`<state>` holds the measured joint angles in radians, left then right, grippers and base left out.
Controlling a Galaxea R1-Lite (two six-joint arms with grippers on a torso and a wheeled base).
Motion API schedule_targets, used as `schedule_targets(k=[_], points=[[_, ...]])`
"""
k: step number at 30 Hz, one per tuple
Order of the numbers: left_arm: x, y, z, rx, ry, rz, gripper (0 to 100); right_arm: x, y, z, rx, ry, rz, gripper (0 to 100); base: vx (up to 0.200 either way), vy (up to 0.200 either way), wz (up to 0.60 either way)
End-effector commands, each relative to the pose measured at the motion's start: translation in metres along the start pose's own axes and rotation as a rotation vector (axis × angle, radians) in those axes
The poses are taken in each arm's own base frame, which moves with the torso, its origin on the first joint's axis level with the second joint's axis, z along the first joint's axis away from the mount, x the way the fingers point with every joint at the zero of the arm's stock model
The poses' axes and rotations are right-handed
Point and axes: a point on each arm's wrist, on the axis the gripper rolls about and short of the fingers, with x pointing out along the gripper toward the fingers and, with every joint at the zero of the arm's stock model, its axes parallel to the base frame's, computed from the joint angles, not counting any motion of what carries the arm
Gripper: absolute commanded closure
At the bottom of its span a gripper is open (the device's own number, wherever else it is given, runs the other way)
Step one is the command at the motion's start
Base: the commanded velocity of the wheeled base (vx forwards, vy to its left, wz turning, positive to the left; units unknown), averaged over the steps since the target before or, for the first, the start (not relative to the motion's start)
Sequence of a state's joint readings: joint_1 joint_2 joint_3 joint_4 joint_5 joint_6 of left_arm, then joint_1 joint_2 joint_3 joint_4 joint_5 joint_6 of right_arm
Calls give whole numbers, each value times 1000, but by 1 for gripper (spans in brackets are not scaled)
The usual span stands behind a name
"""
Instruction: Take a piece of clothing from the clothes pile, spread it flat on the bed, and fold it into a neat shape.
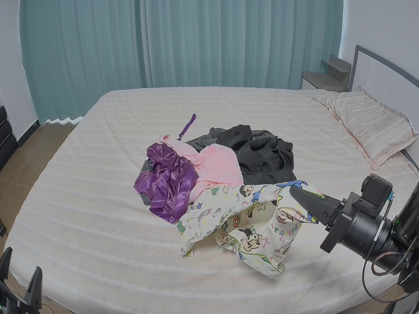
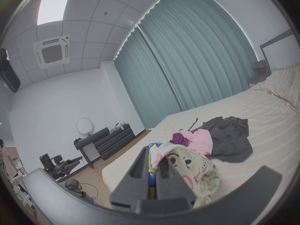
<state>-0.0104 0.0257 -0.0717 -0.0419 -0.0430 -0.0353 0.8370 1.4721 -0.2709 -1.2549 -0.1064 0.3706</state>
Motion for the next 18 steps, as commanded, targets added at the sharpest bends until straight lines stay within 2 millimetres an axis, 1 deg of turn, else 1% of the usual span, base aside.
schedule_targets(k=[1,2,4,5,6,8,10,12,13,14,15,17,18], points=[[23,-5,104,-82,-79,-122,0,-2,12,27,8,-109,83,100,0,0,0],[38,-6,100,-25,10,-228,0,-3,11,24,6,-91,86,100,0,0,0],[54,-8,87,14,122,-339,0,-2,7,19,15,-65,86,100,0,0,0],[57,-9,81,22,153,-364,0,-2,6,17,14,-52,86,100,0,0,0],[63,-9,69,45,219,-414,0,-2,3,13,13,-30,91,100,0,0,0],[70,-10,59,64,279,-451,0,-1,2,12,11,-21,102,100,0,0,0],[81,-12,45,67,388,-507,0,1,4,14,8,-26,114,100,0,0,0],[85,-13,43,65,411,-522,0,2,4,16,4,-35,117,100,0,0,0],[94,-17,39,60,474,-570,0,5,6,20,4,-51,123,100,0,0,0],[96,-18,38,60,483,-576,0,5,6,20,4,-51,123,100,0,0,0],[102,-22,37,64,510,-615,0,5,7,21,4,-55,125,100,0,0,0],[109,-27,36,72,516,-652,0,5,7,22,4,-61,124,100,0,0,0],[116,-30,36,78,517,-659,0,6,7,24,5,-66,126,100,0,0,0]])
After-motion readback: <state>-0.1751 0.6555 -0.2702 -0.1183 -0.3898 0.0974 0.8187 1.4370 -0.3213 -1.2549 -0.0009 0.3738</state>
